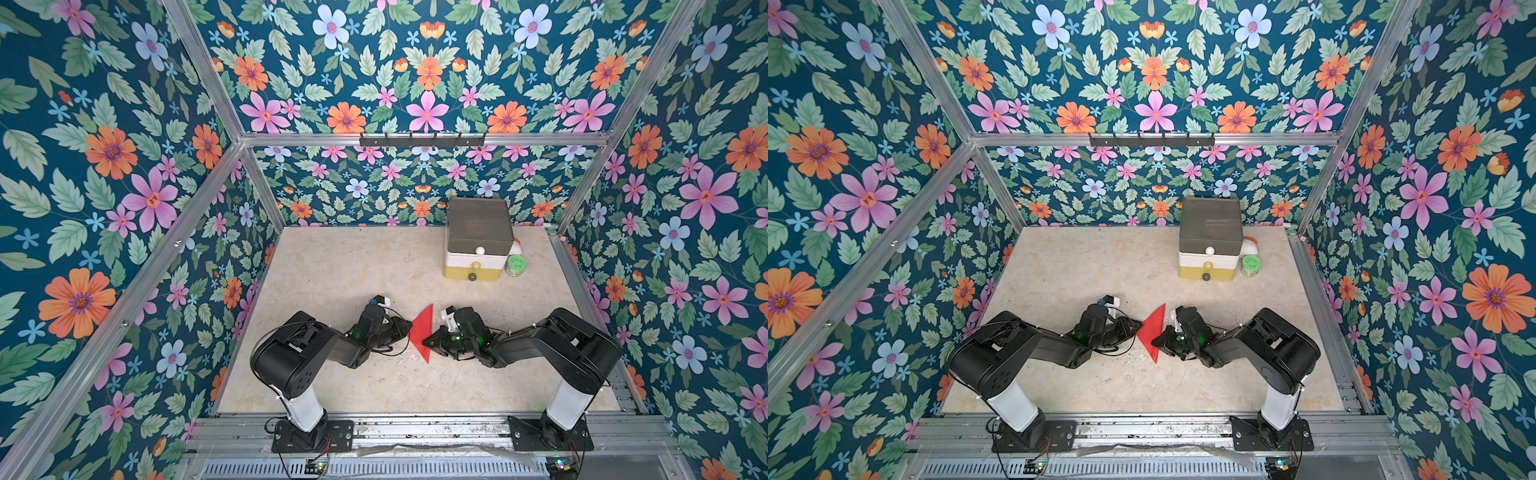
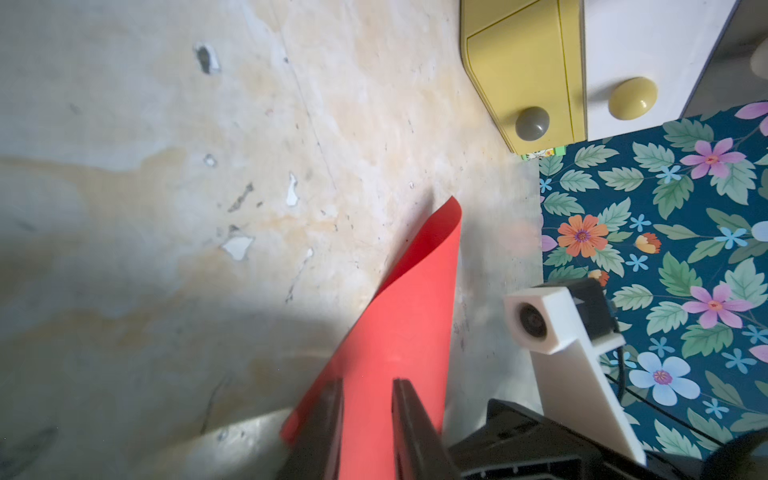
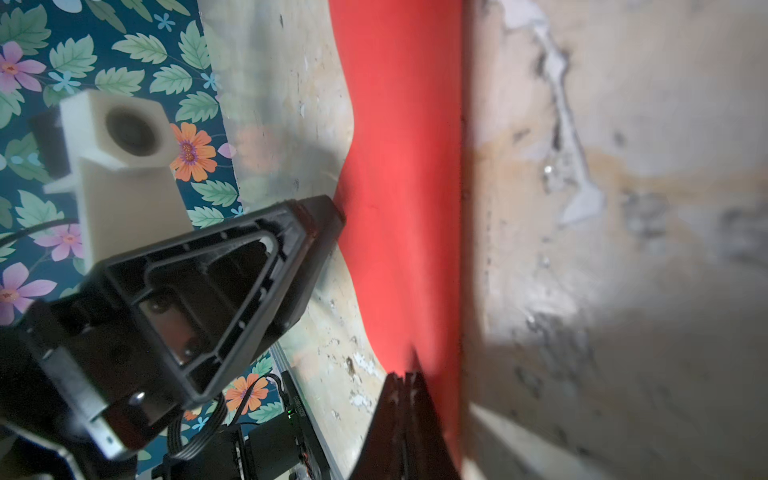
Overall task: Fold the square paper diagonally
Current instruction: Fold the paper at the center of the board.
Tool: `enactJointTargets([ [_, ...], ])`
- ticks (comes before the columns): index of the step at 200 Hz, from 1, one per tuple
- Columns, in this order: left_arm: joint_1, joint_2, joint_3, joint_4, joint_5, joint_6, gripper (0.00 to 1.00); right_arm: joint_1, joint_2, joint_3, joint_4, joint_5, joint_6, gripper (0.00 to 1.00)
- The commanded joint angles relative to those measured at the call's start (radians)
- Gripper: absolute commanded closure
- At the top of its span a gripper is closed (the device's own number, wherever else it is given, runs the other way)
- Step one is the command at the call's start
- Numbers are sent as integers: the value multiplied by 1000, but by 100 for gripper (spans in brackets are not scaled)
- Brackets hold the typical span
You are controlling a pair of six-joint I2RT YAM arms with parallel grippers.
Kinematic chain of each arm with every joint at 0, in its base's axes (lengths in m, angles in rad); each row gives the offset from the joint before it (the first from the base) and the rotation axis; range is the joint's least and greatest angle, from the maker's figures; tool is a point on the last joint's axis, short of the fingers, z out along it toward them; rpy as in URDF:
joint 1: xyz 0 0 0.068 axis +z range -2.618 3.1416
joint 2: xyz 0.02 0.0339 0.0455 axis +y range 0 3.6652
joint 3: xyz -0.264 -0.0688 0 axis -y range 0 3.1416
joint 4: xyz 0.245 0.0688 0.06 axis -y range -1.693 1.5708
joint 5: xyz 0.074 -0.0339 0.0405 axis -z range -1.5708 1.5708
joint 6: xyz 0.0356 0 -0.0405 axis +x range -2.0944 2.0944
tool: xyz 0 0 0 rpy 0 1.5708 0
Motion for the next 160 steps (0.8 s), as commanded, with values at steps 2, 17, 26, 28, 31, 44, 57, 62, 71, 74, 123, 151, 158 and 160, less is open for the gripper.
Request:
enactJointTargets([
  [2, 0, 12, -7, -144, -23, 21, 72, -2, 19, -35, 74, 8, 26, 93],
  [17, 0, 10, -7, -145, -23, 22, 72, -3, 32, -66, 117, 7, 44, 94],
  [26, 0, 10, -7, -145, -22, 21, 72, -4, 38, -84, 137, 7, 54, 94],
  [28, 1, 10, -6, -145, -22, 22, 72, -4, 38, -87, 141, 7, 56, 94],
  [31, 0, 9, -6, -144, -21, 22, 72, -3, 40, -92, 148, 8, 58, 94],
  [44, 0, 10, -4, -146, -21, 23, 72, -6, 44, -112, 168, 10, 69, 95],
  [57, 0, 10, 0, -150, -22, 26, 72, -8, 40, -125, 174, 16, 72, 95],
  [62, 0, 9, 0, -151, -22, 27, 72, -8, 39, -129, 178, 17, 73, 96],
  [71, 0, 8, 2, -151, -21, 27, 73, -10, 40, -135, 183, 17, 75, 96],
  [74, 0, 8, 3, -152, -20, 27, 72, -10, 40, -136, 183, 17, 76, 96],
  [123, 0, -22, 24, -184, -26, 45, 73, -11, 52, -120, 172, 7, 76, 97],
  [151, 0, -18, 26, -197, -32, 51, 75, -13, 51, -74, 130, -2, 71, 96],
  [158, 0, -17, 23, -196, -33, 51, 75, -14, 49, -55, 108, -4, 64, 96],
  [160, 1, -17, 23, -196, -33, 51, 75, -14, 48, -50, 102, -5, 63, 96],
])
